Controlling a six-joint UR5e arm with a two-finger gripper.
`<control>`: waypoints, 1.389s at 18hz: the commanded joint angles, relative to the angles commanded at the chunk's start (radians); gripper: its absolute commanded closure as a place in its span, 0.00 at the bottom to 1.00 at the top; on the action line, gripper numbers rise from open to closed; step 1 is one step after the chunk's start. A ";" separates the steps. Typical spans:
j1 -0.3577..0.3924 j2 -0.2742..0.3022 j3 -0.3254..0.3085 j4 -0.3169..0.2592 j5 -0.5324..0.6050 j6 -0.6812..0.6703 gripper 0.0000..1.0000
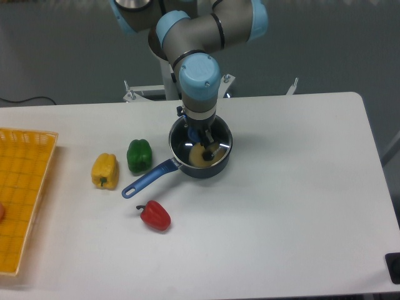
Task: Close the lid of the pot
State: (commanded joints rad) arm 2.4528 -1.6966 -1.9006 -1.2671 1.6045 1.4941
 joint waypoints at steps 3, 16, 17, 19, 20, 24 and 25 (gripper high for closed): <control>0.000 0.000 0.002 0.000 0.000 0.002 0.34; -0.002 -0.008 0.014 -0.012 0.021 0.003 0.21; -0.006 -0.008 0.015 -0.018 0.021 0.002 0.11; -0.005 -0.008 0.035 -0.052 0.017 -0.008 0.00; -0.005 -0.009 0.050 -0.070 0.015 -0.009 0.00; 0.003 -0.008 0.115 -0.107 0.012 -0.006 0.00; 0.006 -0.008 0.127 -0.107 0.012 -0.003 0.00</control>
State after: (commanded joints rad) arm 2.4589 -1.7043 -1.7734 -1.3744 1.6168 1.4910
